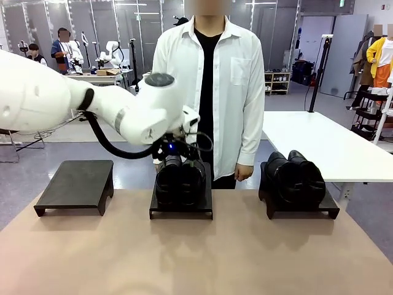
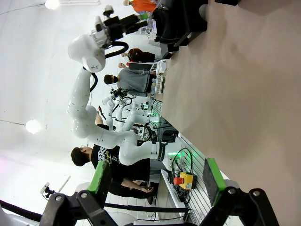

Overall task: Place the shoes on the stand as instructed by the person.
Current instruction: Pick up another pair of Shoes and place it on the Shoes Stand indicated by the person.

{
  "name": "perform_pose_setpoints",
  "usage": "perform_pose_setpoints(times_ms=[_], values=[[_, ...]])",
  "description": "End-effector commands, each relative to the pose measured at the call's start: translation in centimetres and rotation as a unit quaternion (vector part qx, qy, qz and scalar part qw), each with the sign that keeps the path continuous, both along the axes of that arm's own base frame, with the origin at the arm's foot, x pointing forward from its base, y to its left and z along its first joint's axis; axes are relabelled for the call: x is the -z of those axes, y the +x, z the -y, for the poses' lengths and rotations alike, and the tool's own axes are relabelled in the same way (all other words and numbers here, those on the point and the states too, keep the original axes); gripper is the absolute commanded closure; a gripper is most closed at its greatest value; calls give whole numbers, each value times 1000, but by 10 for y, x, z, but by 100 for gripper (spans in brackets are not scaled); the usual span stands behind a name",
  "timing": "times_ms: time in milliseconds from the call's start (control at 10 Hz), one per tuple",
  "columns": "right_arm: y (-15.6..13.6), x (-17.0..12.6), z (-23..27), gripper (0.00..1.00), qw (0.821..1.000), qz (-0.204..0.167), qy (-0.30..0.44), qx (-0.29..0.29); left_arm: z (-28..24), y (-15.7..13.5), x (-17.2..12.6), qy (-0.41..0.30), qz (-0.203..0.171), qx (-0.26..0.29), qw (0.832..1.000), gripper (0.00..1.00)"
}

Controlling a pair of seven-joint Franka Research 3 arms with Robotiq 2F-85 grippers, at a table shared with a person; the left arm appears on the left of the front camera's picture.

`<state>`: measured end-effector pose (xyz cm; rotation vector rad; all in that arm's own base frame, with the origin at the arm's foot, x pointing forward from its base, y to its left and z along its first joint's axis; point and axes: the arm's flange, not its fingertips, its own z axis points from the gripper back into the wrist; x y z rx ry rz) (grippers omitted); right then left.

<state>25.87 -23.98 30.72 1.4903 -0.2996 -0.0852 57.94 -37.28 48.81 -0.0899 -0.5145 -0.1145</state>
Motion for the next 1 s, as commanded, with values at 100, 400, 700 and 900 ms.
perform_pose_setpoints(times_ms=[100, 400, 700, 900], values=[[-2, -1, -3, 0, 1000, 3, -5, 3, -93, -50, -54, -109, -72, 29, 991, 0], [-2, -1, -3, 0, 1000, 3, -5, 3, -190, -115, -74, -195, -93, 57, 975, 0], [-2, -1, -3, 0, 1000, 3, -5, 3, -293, -176, -67, -298, -88, 109, 944, 0], [-2, -1, -3, 0, 1000, 3, -5, 3, -357, -208, -47, -367, -80, 111, 920, 0]])
